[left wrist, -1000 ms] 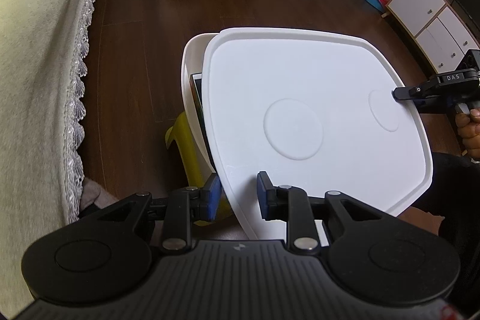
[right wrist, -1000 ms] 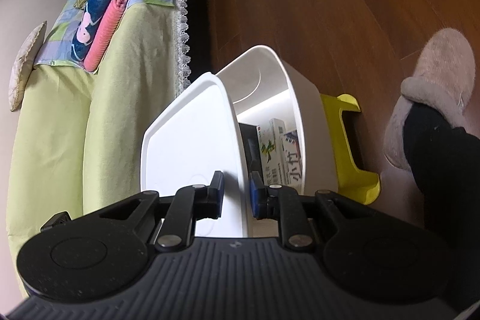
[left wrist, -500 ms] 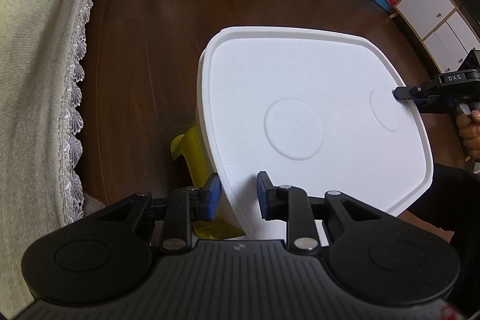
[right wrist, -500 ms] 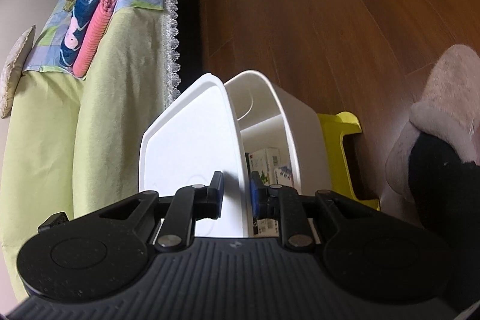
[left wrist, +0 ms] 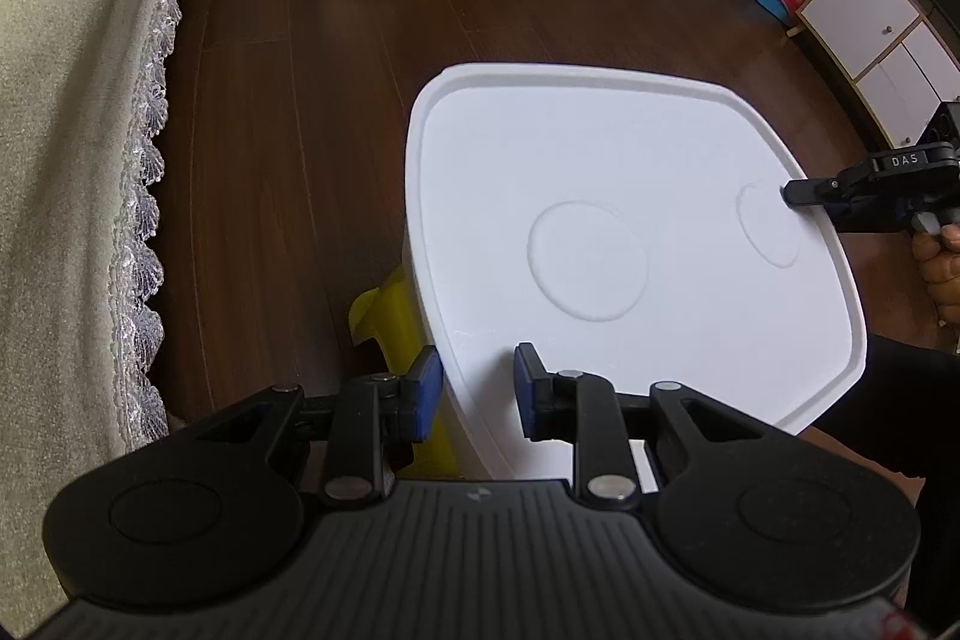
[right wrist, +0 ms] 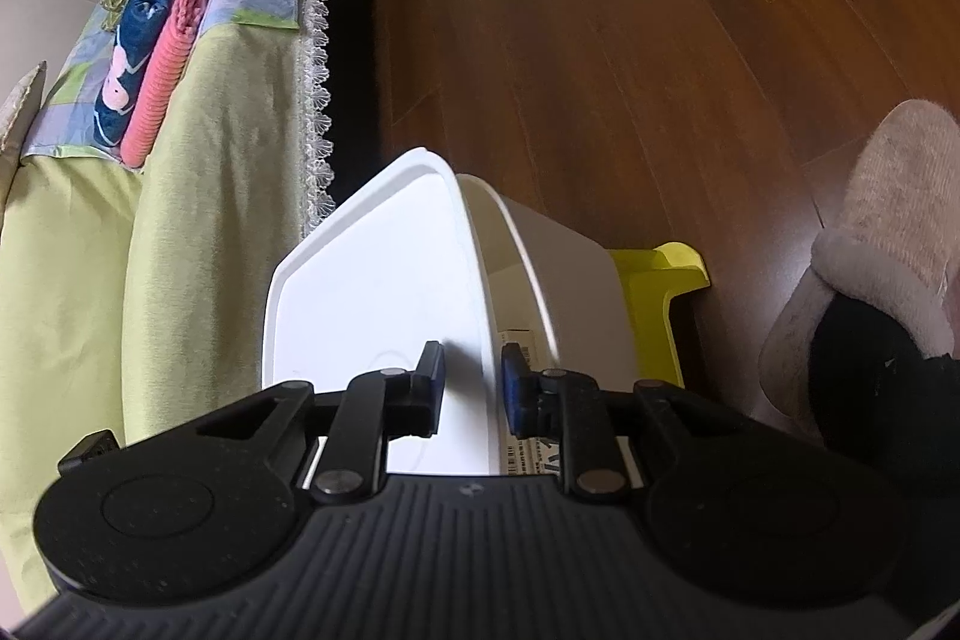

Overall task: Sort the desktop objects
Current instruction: 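Lower the white lid onto the bin rim with both grippers, then open both grippers to release the lid on the bin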

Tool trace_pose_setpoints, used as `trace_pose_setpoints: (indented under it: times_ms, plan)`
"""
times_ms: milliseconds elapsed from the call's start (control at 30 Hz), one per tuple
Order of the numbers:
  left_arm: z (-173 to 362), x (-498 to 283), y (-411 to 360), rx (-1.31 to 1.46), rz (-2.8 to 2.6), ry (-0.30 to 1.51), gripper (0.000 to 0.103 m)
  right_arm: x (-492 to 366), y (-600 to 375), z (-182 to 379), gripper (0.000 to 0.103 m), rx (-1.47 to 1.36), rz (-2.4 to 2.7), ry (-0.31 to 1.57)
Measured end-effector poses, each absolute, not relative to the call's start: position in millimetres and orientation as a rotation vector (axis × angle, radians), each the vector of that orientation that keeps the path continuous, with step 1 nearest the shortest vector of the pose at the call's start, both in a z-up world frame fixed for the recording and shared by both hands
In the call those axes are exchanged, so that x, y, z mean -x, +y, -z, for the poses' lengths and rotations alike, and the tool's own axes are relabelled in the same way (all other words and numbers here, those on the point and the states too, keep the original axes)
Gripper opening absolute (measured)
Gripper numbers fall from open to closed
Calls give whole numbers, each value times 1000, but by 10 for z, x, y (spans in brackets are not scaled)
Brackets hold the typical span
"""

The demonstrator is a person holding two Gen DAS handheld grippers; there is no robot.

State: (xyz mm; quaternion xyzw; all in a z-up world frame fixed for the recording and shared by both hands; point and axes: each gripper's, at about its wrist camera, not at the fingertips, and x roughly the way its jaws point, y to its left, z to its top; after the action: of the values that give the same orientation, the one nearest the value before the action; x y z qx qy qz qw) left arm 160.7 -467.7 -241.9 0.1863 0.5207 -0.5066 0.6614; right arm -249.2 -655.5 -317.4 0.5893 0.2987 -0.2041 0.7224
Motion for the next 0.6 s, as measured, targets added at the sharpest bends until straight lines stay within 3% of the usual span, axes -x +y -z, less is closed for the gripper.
trace_pose_setpoints:
  times_ms: [400,500,533,600]
  plan:
    - [2393,-1519,-4667,-442,1128,1162,32,2454,-6502,3169,21,-1246,475,705]
    - [2347,-1463,-4701,-468,1126,1145,61,2423,-6450,3021,22,-1139,521,721]
    - [2326,-1449,-4707,-468,1130,1139,61,2416,-6425,2954,23,-1095,538,719]
    - [2289,-1429,-4716,-461,1142,1132,61,2416,-6368,2805,35,-1006,578,709]
